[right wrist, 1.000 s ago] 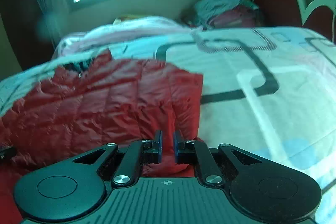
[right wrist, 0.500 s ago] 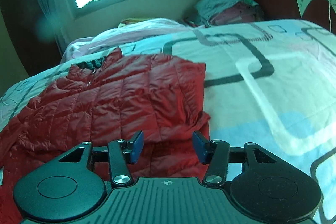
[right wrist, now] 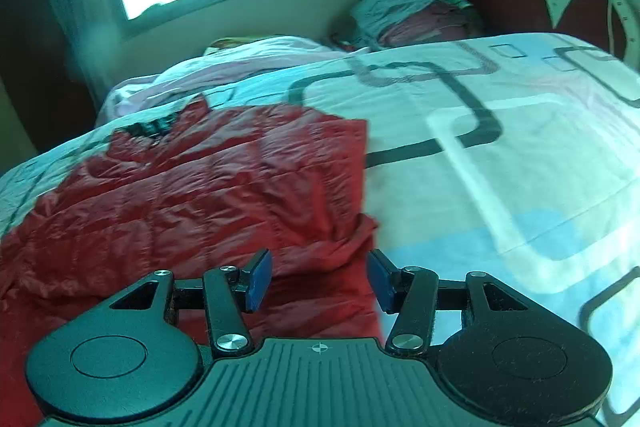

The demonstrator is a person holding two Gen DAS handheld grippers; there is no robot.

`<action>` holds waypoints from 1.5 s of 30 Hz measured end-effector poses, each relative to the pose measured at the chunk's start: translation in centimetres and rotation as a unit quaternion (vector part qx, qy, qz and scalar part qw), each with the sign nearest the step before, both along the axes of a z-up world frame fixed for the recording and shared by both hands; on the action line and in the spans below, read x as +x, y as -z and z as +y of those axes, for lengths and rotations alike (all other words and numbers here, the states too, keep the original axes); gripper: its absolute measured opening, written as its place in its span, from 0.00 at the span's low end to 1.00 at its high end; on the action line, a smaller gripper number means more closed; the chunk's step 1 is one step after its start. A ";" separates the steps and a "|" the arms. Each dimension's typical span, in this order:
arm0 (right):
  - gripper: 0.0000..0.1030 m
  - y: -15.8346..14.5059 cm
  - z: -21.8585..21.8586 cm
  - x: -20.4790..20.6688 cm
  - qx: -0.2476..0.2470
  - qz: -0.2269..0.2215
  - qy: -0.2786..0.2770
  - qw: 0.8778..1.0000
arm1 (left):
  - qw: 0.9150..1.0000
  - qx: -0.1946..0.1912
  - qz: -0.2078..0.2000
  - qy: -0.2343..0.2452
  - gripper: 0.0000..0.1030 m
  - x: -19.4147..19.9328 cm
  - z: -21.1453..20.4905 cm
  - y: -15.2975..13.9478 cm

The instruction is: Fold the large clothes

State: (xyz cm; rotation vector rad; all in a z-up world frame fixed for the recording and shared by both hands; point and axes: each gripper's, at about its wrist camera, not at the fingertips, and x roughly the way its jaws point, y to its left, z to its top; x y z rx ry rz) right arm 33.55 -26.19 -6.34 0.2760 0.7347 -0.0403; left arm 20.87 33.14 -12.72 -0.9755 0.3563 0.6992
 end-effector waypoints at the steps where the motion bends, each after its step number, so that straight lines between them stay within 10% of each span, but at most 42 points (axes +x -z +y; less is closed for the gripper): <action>1: 0.51 -0.1 -0.3 0.0 0.001 0.000 0.003 1.000 | 1.000 0.000 0.003 -0.002 0.44 0.4 0.4 0.0; 5: 0.51 -0.3 -1.4 -0.3 0.002 0.000 0.012 1.000 | 1.000 0.005 0.014 0.010 0.11 2.1 1.6 -0.1; 14: 0.51 -0.4 -2.6 -0.6 0.009 -0.003 0.023 1.000 | 0.977 0.149 -0.015 0.153 0.09 7.3 -6.0 -6.4; 20: 0.51 -0.9 -2.4 0.0 0.015 -0.010 0.019 1.000 | 0.929 0.237 0.015 0.283 0.09 14.9 -14.9 -8.5; 29: 0.51 -1.6 -3.9 0.5 0.037 -0.019 0.038 0.998 | 0.811 0.320 0.031 0.489 0.09 23.4 -30.2 -8.1; 39: 0.51 -2.1 -7.3 0.7 0.062 -0.018 0.067 0.996 | 0.740 0.285 0.049 0.607 0.10 25.9 -40.0 -2.9; 43: 0.51 -1.7 -8.3 0.2 0.081 -0.016 0.077 0.994 | 0.719 0.253 0.032 0.647 0.71 26.1 -41.4 -1.7; 45: 0.92 -1.7 -8.6 -0.1 0.089 -0.022 0.087 0.992 | 0.724 0.245 0.010 0.645 0.81 25.2 -41.2 -2.1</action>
